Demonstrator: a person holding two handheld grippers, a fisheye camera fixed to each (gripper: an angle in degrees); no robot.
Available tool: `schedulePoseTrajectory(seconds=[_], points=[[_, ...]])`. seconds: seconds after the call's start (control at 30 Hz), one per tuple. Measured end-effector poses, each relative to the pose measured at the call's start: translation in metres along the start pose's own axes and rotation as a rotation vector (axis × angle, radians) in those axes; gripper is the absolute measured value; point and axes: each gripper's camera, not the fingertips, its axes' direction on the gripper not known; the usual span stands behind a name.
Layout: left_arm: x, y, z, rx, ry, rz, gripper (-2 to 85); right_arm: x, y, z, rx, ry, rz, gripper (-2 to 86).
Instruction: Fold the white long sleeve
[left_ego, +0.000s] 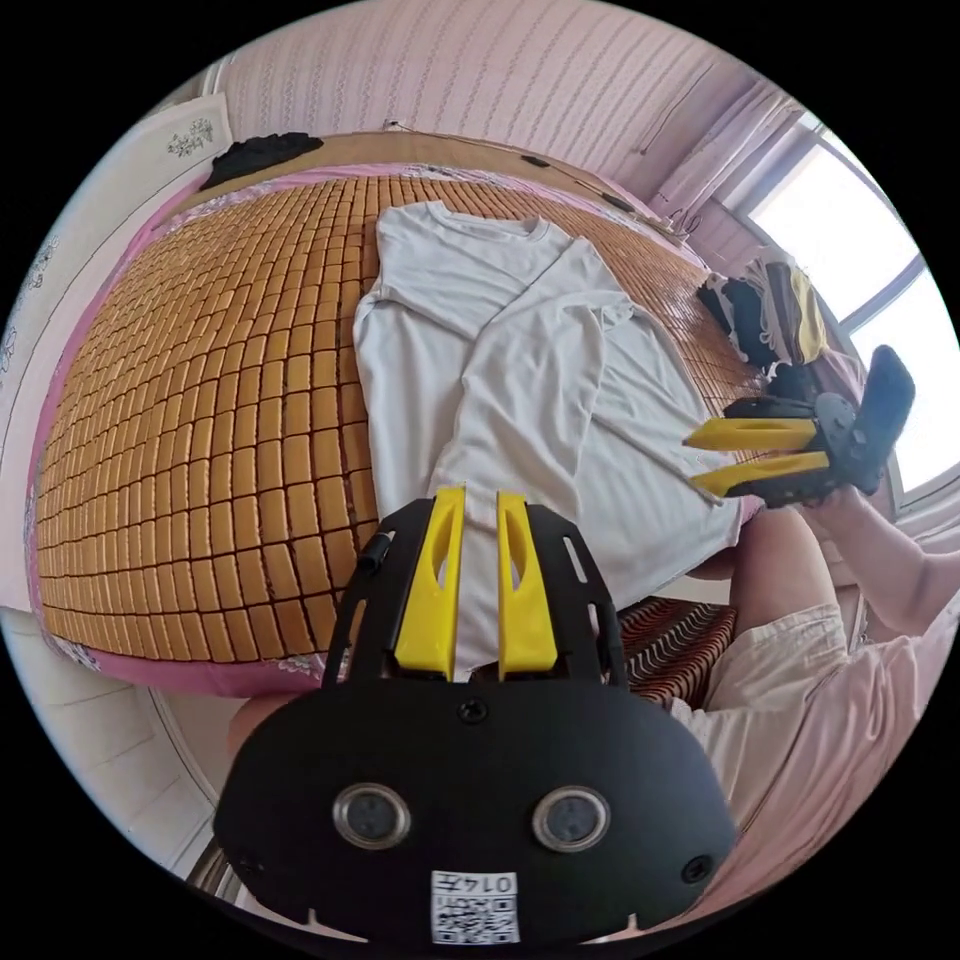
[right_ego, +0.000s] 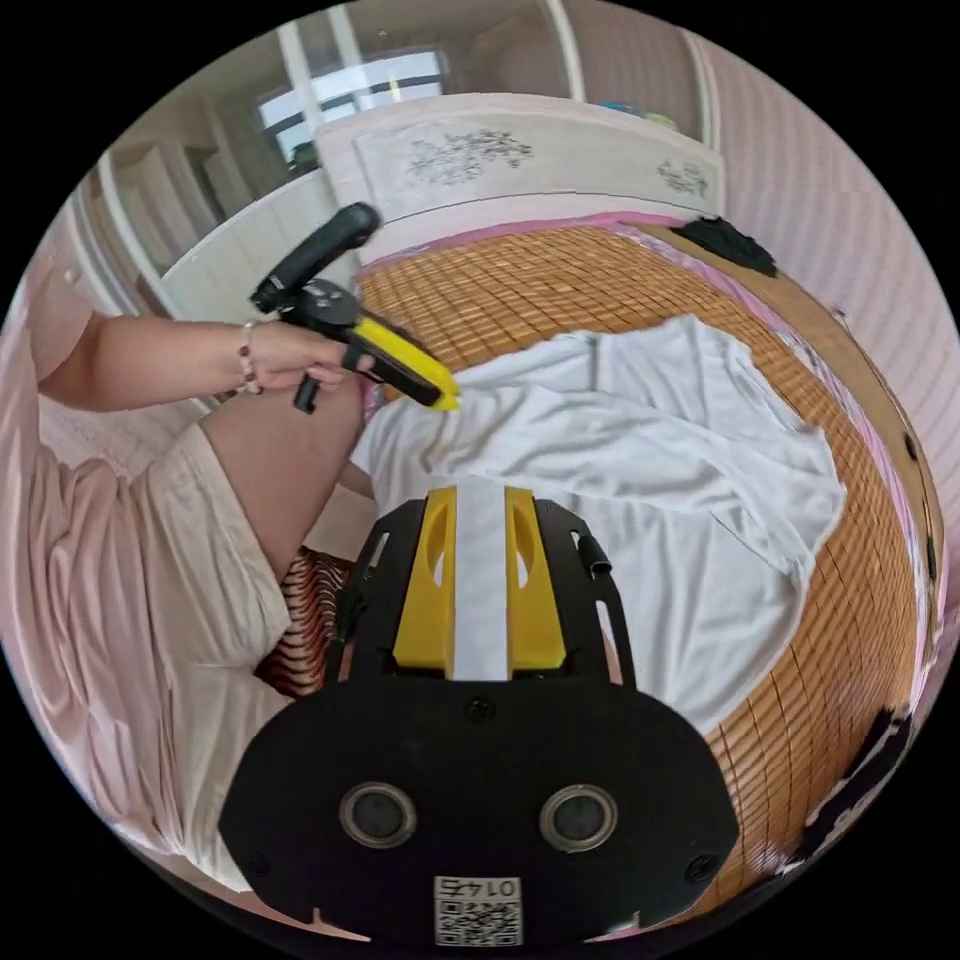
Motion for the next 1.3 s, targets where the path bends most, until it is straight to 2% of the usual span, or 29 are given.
schedulePoseTrajectory(seconds=[0.1, 0.23, 0.37, 0.57, 0.8, 0.87, 0.97, 1.03, 1.1, 1.3], points=[[-0.005, -0.007, 0.01, -0.051, -0.068, 0.057, 4.9, -0.025, -0.031, 0.035, 0.003, 0.004, -0.021, 10.2], [-0.013, -0.014, 0.013, -0.056, -0.085, 0.098, 3.1, -0.024, -0.053, 0.087, -0.163, 0.128, -0.027, 5.5], [-0.031, -0.025, 0.01, -0.052, -0.036, 0.073, -0.6, -0.011, -0.067, 0.068, -0.142, 0.057, 0.019, 3.8], [-0.031, -0.044, -0.018, -0.01, 0.013, 0.179, -1.0, -0.006, -0.09, 0.036, -0.167, -0.017, 0.018, 3.7], [-0.043, -0.053, 0.004, -0.131, -0.053, 0.207, -0.6, 0.019, -0.082, 0.047, -0.235, -0.022, 0.037, 7.3], [-0.049, -0.057, 0.01, -0.163, -0.043, 0.182, -0.5, 0.04, -0.074, 0.033, -0.233, 0.019, 0.046, 8.5], [-0.058, -0.069, -0.004, -0.142, -0.048, 0.187, -0.5, 0.097, -0.051, -0.002, -0.191, 0.19, 0.042, 10.1], [-0.064, -0.085, -0.019, -0.115, -0.095, 0.209, -0.8, 0.148, -0.035, -0.028, -0.191, 0.393, 0.034, 10.4], [-0.064, -0.121, -0.037, -0.046, -0.136, 0.276, -0.9, 0.185, -0.029, -0.038, -0.201, 0.478, 0.05, 10.5], [-0.03, -0.283, -0.009, 0.055, 0.001, 0.438, -0.1, 0.267, -0.03, -0.024, -0.241, 0.514, 0.052, 10.2]])
